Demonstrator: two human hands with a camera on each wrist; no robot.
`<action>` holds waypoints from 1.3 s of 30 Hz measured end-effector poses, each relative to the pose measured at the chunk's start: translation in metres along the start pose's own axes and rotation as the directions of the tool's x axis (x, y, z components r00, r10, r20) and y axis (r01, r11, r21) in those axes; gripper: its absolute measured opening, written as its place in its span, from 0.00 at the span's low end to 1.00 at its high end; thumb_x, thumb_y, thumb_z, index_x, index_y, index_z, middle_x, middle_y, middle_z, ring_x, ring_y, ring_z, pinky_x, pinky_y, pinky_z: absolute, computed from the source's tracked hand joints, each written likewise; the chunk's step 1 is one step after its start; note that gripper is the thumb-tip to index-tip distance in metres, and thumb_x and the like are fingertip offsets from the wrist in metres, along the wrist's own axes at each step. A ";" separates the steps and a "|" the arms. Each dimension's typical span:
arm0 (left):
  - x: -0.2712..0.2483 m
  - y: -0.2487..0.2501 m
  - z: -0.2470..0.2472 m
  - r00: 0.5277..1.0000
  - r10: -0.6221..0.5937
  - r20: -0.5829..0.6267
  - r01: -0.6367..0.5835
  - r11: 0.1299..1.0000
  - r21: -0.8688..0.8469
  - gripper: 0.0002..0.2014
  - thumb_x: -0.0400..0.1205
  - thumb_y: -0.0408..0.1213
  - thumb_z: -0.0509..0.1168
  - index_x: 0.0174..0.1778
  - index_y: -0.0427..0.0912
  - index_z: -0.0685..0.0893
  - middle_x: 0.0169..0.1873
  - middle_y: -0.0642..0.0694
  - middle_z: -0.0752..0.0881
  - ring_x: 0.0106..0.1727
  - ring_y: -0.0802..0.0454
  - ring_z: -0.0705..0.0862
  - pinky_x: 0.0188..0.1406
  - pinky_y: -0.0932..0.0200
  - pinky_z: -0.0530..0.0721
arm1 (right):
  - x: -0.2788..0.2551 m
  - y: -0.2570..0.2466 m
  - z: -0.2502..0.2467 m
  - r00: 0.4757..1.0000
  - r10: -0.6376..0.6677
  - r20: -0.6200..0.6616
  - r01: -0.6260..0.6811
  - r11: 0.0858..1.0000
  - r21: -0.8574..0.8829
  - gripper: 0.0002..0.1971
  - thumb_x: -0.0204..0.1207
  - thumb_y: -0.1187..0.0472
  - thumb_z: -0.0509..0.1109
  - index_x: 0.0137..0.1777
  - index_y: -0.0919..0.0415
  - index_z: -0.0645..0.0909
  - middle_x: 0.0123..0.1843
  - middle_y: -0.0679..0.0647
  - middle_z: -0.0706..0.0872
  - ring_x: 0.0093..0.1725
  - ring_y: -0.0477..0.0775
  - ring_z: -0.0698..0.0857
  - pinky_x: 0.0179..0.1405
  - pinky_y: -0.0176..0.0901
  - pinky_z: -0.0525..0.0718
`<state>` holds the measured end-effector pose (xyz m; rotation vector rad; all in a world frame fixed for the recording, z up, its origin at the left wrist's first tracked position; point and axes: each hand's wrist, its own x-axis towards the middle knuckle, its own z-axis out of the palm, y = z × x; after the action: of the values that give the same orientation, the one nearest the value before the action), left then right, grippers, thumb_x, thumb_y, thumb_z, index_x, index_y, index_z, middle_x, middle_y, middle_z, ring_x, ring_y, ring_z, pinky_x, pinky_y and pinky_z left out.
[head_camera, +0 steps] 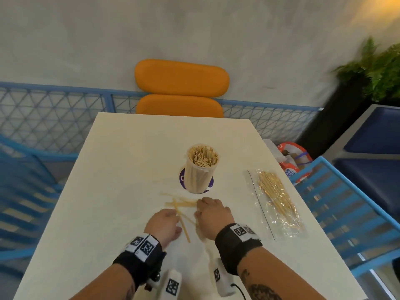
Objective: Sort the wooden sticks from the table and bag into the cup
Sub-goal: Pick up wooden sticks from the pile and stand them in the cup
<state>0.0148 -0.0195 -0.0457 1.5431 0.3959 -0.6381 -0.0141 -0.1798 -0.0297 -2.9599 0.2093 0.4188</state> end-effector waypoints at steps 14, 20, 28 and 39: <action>-0.019 0.009 0.000 0.997 -0.068 0.048 0.074 0.987 -0.139 0.10 0.88 0.25 0.51 0.54 0.37 0.77 0.44 0.39 0.81 0.40 0.42 0.82 0.43 0.50 0.83 | -0.016 0.010 0.006 1.000 0.023 -0.007 -0.023 1.000 -0.008 0.22 0.78 0.40 0.69 0.63 0.54 0.81 0.58 0.54 0.77 0.59 0.58 0.76 0.57 0.55 0.80; -0.022 0.005 -0.002 0.996 -0.038 0.077 0.045 0.995 -0.093 0.10 0.87 0.27 0.53 0.48 0.39 0.79 0.41 0.41 0.83 0.37 0.46 0.84 0.37 0.54 0.83 | -0.017 0.005 0.011 0.998 0.018 -0.065 -0.021 0.999 -0.038 0.10 0.82 0.60 0.65 0.57 0.58 0.87 0.54 0.56 0.83 0.56 0.59 0.82 0.57 0.51 0.84; -0.026 0.002 0.011 0.993 -0.045 0.107 0.059 0.990 -0.132 0.07 0.89 0.35 0.58 0.57 0.37 0.80 0.45 0.39 0.85 0.39 0.45 0.85 0.41 0.53 0.85 | -0.028 0.011 -0.010 0.996 0.092 0.006 -0.091 0.978 0.188 0.13 0.84 0.57 0.60 0.53 0.64 0.84 0.50 0.57 0.86 0.50 0.57 0.84 0.53 0.47 0.83; -0.036 0.011 0.033 0.970 0.054 0.238 0.043 0.921 -0.387 0.14 0.92 0.42 0.54 0.53 0.41 0.83 0.47 0.42 0.90 0.40 0.51 0.89 0.37 0.51 0.87 | -0.035 -0.013 -0.028 0.997 0.060 -0.053 -0.014 0.784 0.620 0.15 0.74 0.52 0.74 0.38 0.65 0.88 0.36 0.59 0.88 0.36 0.55 0.86 0.43 0.50 0.86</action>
<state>-0.0122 -0.0487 -0.0145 1.0697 0.3080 -0.6895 -0.0380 -0.1671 0.0082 -2.3162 0.3393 0.1927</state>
